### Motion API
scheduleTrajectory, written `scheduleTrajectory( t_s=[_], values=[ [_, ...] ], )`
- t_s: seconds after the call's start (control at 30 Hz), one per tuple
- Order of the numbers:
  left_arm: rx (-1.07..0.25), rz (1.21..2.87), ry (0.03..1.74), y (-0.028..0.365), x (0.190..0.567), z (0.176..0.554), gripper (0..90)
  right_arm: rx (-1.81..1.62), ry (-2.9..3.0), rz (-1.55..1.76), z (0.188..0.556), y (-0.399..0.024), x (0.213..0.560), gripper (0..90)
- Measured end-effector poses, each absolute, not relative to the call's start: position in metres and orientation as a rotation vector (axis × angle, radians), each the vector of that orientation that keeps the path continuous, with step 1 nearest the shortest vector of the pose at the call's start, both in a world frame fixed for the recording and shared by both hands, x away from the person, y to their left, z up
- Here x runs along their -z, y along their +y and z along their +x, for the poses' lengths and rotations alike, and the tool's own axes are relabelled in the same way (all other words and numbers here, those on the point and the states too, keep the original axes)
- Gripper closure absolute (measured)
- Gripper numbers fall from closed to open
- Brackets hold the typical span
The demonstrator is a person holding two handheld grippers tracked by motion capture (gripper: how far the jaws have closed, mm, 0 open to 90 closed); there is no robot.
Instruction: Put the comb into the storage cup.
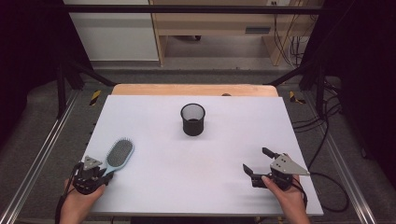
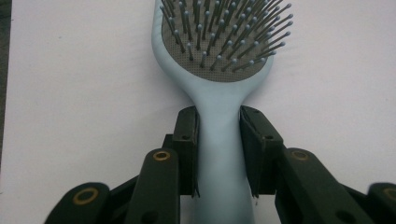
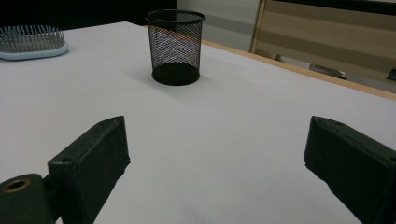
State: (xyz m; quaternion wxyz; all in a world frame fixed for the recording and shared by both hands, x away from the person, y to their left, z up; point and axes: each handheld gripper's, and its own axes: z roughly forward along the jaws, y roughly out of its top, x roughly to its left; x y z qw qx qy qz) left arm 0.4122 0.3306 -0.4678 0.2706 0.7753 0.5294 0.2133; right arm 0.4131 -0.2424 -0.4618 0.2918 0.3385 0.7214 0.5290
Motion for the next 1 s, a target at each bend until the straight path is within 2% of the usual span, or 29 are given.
scheduleTrajectory(
  t_s=[0.4,1.0],
  values=[
    [-0.558,2.109,1.365,0.326,0.466,0.416,69.2,-1.406,1.926,0.898,0.413,-0.242,0.462,6.7],
    [-0.584,2.095,1.224,0.286,0.452,0.43,69.3,-1.407,1.926,0.9,0.413,-0.242,0.462,6.7]
  ],
)
